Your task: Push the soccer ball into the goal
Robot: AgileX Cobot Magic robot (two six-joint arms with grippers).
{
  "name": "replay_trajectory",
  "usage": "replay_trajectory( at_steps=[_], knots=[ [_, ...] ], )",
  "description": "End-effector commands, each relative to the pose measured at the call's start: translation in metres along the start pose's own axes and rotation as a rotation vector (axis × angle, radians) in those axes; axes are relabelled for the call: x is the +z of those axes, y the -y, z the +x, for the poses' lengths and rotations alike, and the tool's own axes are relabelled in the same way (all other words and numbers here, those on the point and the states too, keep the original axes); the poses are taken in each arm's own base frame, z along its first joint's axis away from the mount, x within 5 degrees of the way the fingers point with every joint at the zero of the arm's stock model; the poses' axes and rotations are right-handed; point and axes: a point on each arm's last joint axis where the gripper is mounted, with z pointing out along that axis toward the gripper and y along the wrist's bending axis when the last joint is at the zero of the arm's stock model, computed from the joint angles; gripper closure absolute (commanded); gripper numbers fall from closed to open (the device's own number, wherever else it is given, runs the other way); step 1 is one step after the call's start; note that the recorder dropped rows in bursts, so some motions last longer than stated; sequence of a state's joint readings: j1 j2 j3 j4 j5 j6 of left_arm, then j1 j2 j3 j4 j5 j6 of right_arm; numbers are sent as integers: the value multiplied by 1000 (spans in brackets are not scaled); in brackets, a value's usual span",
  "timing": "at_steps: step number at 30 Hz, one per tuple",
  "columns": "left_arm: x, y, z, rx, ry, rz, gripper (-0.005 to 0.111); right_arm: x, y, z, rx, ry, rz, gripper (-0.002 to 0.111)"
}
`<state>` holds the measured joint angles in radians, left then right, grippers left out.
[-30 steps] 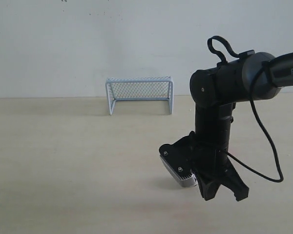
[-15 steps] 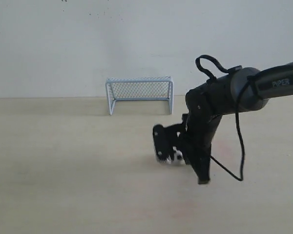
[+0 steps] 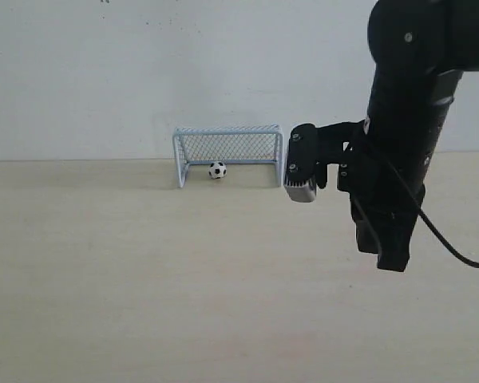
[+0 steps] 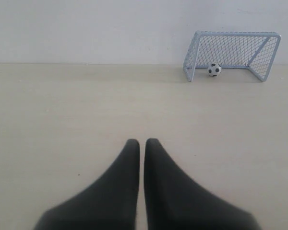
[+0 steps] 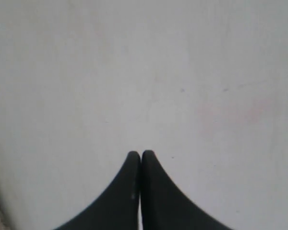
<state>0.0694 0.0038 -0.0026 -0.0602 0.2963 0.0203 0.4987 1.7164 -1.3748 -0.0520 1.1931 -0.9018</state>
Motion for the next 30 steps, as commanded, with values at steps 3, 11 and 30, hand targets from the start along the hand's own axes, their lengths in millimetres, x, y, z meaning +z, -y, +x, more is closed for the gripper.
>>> replay_trajectory(
  at_steps=[3,11,30],
  knots=[
    [0,1,1,-15,1,11,102,-28,-38,14,168,122,-77,108],
    [0,1,1,-15,1,11,102,-31,-72,42,343,98,-93,108],
    [0,1,1,-15,1,11,102,-30,-109,87,1025,607,288,108]
  ],
)
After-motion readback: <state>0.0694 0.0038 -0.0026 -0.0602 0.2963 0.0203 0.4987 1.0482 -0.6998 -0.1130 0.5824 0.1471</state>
